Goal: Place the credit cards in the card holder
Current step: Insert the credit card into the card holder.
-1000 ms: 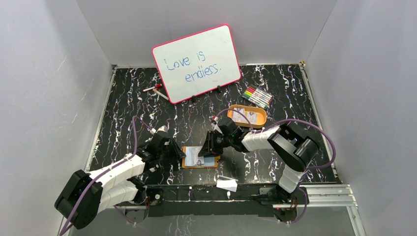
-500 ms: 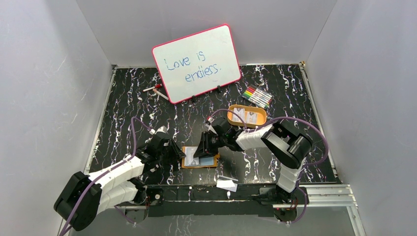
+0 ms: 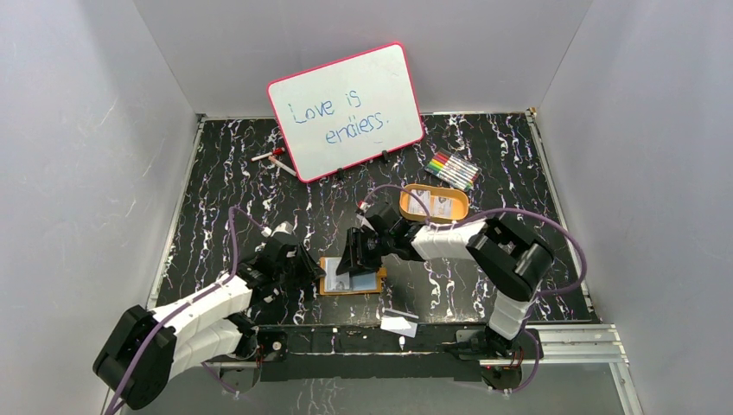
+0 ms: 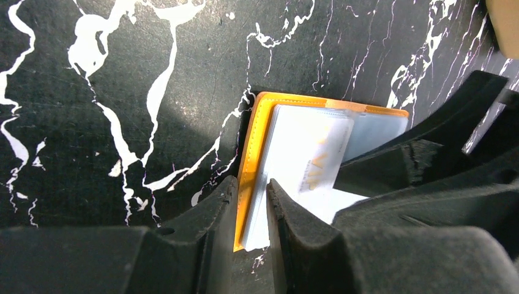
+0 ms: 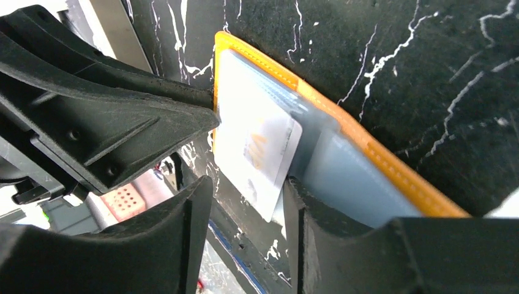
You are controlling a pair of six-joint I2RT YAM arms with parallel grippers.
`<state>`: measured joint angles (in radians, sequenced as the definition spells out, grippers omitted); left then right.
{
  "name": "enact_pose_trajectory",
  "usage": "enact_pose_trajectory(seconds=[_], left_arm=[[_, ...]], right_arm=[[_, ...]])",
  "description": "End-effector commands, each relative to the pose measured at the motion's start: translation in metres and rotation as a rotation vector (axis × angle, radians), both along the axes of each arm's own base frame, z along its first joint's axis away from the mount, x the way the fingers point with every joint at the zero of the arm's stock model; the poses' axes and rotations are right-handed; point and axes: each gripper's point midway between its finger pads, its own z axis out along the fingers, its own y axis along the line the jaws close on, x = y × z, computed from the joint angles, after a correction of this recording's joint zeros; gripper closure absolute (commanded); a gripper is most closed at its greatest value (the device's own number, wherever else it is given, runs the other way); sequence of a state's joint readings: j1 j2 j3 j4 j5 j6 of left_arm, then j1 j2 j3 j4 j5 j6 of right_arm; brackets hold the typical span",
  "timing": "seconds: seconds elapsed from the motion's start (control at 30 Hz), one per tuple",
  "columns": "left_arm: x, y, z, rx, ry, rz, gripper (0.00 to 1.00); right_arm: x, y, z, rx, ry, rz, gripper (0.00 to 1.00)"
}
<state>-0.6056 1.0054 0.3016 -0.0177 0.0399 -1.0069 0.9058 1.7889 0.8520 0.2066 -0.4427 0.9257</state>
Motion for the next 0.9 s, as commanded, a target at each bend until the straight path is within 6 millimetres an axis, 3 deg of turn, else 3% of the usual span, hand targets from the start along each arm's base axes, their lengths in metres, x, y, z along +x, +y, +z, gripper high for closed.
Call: enact_pose_trajectory(seconds=[0.0,0.17,0.33,0.47,0.63,0.7,0.87], left_arm=[[0.0,0.005,0.007,0.015,-0.02,0.01,0.77],[0.006,0.007,0.013,0.029,-0.049,0.024,0.76],[0.008,0.006,0.018,0.032,-0.057,0.019,0.76],[0.014,0.005,0.039,0.021,-0.119,0.001,0.75],[0.02,-0.014,0.073,-0.074,-0.22,-0.078,0.71],[0.02,-0.02,0.072,-0.095,-0.217,-0.101,0.7],[0.015,-0.026,0.049,-0.088,-0.138,-0.124,0.72]], right_arm=[[0.018,-0.007,0.032,-0.059,-0.163,-0.014,0.43],[0.023,-0.018,0.049,-0.084,-0.222,-0.04,0.38],[0.023,-0.028,0.046,-0.117,-0.224,-0.066,0.44],[0.024,-0.051,0.039,-0.177,-0.267,-0.125,0.58],[0.01,-0.064,0.033,-0.154,-0.26,-0.122,0.61],[0.006,-0.066,0.028,-0.156,-0.237,-0.127,0.59],[0.004,-0.075,0.016,-0.18,-0.22,-0.164,0.59]])
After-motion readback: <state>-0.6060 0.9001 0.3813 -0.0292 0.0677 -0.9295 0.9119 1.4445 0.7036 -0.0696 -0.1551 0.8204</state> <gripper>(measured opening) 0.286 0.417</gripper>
